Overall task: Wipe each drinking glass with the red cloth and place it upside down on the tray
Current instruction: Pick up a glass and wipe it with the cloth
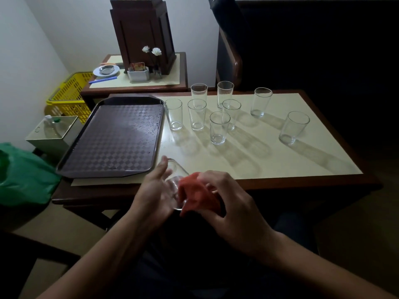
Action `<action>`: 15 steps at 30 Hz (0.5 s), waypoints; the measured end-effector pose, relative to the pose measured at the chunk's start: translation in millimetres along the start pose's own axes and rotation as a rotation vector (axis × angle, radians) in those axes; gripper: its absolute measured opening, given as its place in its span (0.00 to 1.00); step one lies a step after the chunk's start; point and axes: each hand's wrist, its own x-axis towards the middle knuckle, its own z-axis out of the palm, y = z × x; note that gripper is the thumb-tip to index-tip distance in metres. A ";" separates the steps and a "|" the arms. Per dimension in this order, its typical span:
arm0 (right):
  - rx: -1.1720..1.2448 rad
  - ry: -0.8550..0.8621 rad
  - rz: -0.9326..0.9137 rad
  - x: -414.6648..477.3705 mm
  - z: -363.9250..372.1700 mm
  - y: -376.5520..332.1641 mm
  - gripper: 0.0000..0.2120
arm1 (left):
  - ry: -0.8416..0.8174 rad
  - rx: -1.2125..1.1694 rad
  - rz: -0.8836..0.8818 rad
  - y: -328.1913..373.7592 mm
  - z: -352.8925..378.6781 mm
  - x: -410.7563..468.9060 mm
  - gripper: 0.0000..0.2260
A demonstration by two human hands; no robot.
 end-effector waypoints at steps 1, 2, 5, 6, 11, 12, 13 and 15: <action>-0.035 0.047 0.011 1.9 -0.2 4.5 0.20 | -0.037 -0.003 -0.008 -3.7 1.1 -1.6 0.27; -0.097 0.102 0.004 4.2 -3.0 8.3 0.17 | -0.085 0.020 -0.010 -6.8 2.4 -3.9 0.25; -0.298 0.178 -0.065 7.0 -19.4 17.5 0.14 | -0.211 0.137 -0.039 -8.9 3.7 -11.4 0.15; -0.306 0.175 -0.036 7.1 -25.0 19.0 0.14 | -0.240 0.173 -0.036 -7.8 3.3 -11.9 0.14; 0.344 0.081 0.707 22.1 -27.8 17.0 0.08 | -0.450 0.245 0.249 -0.2 -4.4 -10.4 0.34; 0.638 -0.020 0.910 26.6 -28.7 13.4 0.07 | -0.514 0.297 0.319 2.9 -6.4 -10.7 0.33; 0.875 -0.134 1.092 28.3 -30.4 9.0 0.09 | -0.575 0.369 0.380 6.7 -8.4 -12.1 0.31; 1.132 -0.284 1.290 26.1 -33.6 2.5 0.16 | -0.647 0.503 0.468 13.2 -11.7 -14.7 0.29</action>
